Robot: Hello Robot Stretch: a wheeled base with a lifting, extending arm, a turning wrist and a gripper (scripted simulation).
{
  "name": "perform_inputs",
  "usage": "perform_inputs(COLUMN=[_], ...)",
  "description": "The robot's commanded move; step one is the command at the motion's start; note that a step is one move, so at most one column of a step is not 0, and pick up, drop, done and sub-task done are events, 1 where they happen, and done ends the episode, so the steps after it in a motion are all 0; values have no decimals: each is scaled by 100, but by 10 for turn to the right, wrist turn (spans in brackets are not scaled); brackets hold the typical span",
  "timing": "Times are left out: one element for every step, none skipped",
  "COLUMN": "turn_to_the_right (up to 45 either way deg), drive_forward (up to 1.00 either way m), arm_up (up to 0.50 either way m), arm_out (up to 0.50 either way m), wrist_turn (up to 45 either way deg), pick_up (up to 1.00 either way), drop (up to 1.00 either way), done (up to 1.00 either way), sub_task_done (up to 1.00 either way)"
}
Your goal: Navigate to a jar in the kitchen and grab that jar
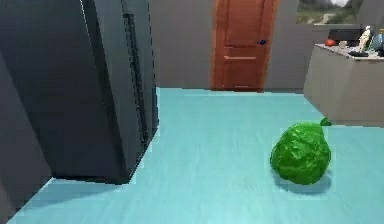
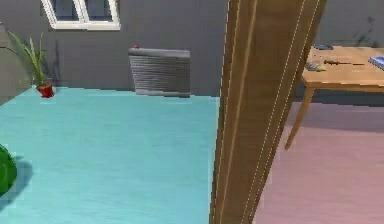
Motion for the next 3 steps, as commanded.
perform_inputs(turn_to_the_right=[450, 150, 0], drive_forward=[0, 0, 100], arm_up=[0, 0, 0], arm_out=[0, 0, 0], wrist_turn=[0, 0, 0], pick_up=[0, 0, 0], drop=[0, 0, 0], done=[0, 0, 0], sub_task_done=[0, 0, 0])
